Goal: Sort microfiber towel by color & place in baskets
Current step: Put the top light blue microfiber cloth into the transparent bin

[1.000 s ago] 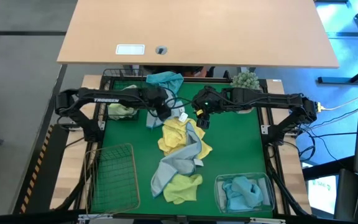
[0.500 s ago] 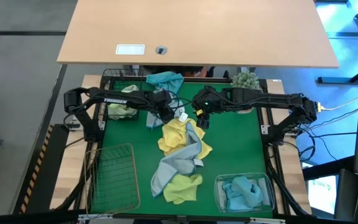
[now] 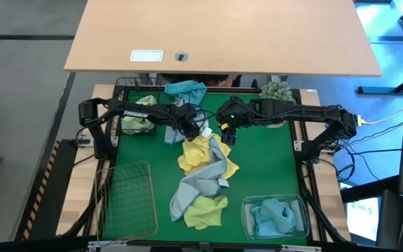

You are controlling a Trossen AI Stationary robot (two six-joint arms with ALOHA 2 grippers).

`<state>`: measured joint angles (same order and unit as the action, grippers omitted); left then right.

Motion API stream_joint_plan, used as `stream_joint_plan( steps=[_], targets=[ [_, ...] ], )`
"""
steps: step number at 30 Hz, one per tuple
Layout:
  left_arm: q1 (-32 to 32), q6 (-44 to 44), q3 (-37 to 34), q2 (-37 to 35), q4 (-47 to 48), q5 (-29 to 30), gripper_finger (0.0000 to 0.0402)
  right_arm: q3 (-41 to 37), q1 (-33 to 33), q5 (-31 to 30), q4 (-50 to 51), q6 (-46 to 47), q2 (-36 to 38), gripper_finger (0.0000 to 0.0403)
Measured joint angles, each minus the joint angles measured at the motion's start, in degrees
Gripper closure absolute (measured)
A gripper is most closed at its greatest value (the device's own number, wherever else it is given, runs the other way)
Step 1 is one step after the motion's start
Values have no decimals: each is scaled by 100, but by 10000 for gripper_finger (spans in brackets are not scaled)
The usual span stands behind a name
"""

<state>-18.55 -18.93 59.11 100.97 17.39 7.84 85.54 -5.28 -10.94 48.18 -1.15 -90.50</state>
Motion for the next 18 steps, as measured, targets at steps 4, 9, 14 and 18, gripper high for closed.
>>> stream_joint_plan(
  steps=[4,9,14,18],
  targets=[
    [-1,27,0,-43,-81,11,324,0,0,2,2,-20,0,215],
    [1,257,0,-44,-86,11,393,0,0,2,172,-43,36,215],
    [1,303,0,-44,-101,-55,399,0,0,0,506,-44,261,215],
    [43,307,0,-73,-163,-141,400,0,0,-4,616,-46,446,215]
  ],
)
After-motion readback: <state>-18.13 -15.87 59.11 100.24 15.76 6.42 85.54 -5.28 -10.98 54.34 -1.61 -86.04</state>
